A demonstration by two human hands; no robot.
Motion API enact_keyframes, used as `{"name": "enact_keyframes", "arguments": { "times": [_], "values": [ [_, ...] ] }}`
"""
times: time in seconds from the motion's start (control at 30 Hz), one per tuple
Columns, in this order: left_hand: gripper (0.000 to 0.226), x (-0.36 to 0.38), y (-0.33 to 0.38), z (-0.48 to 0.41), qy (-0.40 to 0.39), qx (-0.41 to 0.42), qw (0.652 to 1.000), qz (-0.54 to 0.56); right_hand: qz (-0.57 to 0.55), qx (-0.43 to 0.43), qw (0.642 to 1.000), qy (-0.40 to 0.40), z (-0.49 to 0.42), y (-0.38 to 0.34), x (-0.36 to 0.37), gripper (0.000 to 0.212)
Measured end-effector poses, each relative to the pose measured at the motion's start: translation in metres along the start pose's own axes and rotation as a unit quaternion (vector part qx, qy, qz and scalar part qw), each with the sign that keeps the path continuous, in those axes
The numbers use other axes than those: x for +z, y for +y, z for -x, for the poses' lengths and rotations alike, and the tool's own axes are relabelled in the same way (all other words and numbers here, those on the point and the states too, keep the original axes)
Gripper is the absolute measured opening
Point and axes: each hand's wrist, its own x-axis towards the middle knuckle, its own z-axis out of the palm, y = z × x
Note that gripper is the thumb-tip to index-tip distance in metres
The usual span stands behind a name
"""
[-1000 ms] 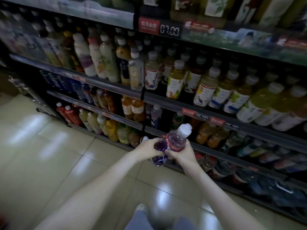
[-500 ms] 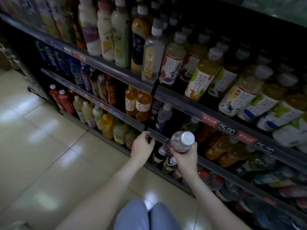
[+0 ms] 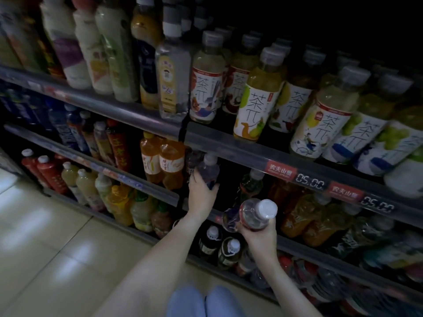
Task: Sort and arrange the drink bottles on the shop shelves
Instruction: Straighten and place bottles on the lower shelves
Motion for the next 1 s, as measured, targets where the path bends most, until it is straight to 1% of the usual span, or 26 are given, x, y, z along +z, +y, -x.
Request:
{"name": "enact_keyframes", "arguments": {
  "times": [0.1,0.23,0.33,0.47,0.5,0.63,0.8,0.9,1.0],
  "values": [
    [0.088,0.011,-0.001,-0.010,0.032,-0.004,0.999,0.017,-0.005,0.000,1.000,0.010,-0.005,0.007,0.000,0.060],
    [0.082,0.018,-0.004,-0.019,0.051,0.003,0.998,0.037,-0.002,-0.013,1.000,0.010,-0.011,0.009,0.006,0.061],
    [0.073,0.011,-0.009,-0.021,0.050,-0.004,0.996,0.068,0.012,-0.026,1.000,-0.004,-0.016,0.008,0.012,0.057],
    [0.075,-0.012,-0.025,0.001,0.059,-0.042,0.989,0.131,0.030,-0.034,0.999,-0.026,-0.021,0.003,0.022,0.048],
    [0.075,-0.020,-0.029,0.009,0.071,-0.044,0.985,0.151,0.035,-0.045,0.998,-0.031,-0.021,-0.001,0.026,0.045],
    [0.071,-0.059,-0.034,0.024,0.153,-0.032,0.965,0.210,0.050,-0.052,0.996,-0.059,-0.035,-0.006,0.046,0.050],
    [0.068,-0.100,-0.033,0.030,0.170,-0.012,0.959,0.225,0.089,-0.055,0.992,-0.076,-0.065,-0.007,0.082,0.043],
    [0.066,-0.112,-0.037,0.035,0.167,-0.024,0.961,0.220,0.106,-0.046,0.990,-0.079,-0.075,-0.005,0.103,0.047],
    [0.069,-0.120,-0.044,0.035,0.160,-0.041,0.964,0.207,0.144,-0.029,0.986,-0.080,-0.086,-0.005,0.123,0.052]
  ]
}}
